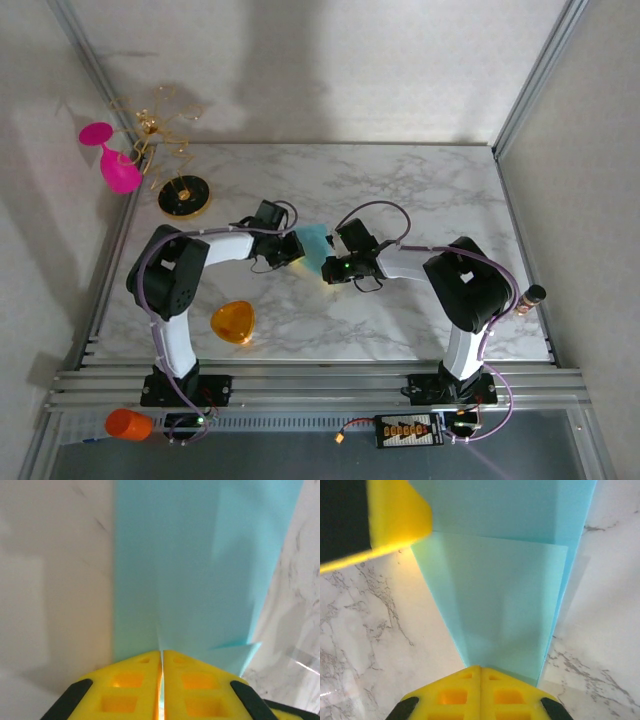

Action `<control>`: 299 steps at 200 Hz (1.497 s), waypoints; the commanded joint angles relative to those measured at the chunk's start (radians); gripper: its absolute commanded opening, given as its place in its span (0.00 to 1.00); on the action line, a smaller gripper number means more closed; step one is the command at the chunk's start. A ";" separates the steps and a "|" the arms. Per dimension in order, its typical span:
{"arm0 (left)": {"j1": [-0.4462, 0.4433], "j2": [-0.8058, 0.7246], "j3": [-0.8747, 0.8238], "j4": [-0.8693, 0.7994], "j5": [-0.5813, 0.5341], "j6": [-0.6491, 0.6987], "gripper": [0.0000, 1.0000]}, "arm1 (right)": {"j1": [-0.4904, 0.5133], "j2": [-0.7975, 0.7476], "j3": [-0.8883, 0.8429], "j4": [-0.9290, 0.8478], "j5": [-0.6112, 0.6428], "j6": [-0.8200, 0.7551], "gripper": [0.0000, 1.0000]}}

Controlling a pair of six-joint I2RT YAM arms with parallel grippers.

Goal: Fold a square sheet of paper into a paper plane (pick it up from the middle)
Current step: Third fold the triangle at the center of the table.

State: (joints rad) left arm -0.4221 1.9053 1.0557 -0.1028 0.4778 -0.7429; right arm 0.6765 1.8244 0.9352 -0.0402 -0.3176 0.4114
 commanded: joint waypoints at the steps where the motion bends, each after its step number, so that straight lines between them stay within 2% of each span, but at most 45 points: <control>1: 0.048 0.032 0.018 -0.081 -0.090 0.064 0.12 | -0.003 0.067 -0.047 -0.153 0.089 -0.005 0.00; 42: 0.084 0.005 0.008 -0.115 -0.122 0.084 0.12 | -0.003 0.067 -0.049 -0.141 0.084 0.009 0.00; 78: 0.082 -0.096 0.015 -0.148 -0.131 0.051 0.14 | -0.002 0.060 -0.062 -0.076 0.040 0.087 0.01; 116: 0.036 -0.179 -0.024 -0.054 -0.090 -0.030 0.16 | -0.003 0.049 -0.080 0.001 -0.002 0.219 0.01; 158: -0.044 -0.087 -0.012 0.047 -0.021 -0.071 0.14 | -0.003 0.039 -0.096 0.062 -0.026 0.313 0.01; 187: -0.060 -0.019 0.019 0.065 -0.010 -0.070 0.11 | -0.002 0.044 -0.096 0.069 -0.032 0.316 0.01; 237: -0.060 0.020 0.006 0.037 -0.060 -0.053 0.07 | -0.003 0.027 -0.081 0.064 -0.044 0.293 0.01; 275: -0.058 0.029 0.000 0.000 -0.093 -0.047 0.03 | -0.003 -0.049 -0.044 0.107 -0.087 0.244 0.03; 299: -0.058 0.035 0.000 -0.015 -0.101 -0.043 0.02 | -0.002 -0.025 0.004 0.122 -0.105 0.227 0.02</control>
State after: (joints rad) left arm -0.4828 1.9076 1.0527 -0.0631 0.4370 -0.7963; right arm 0.6708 1.8061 0.8841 0.0898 -0.3862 0.6758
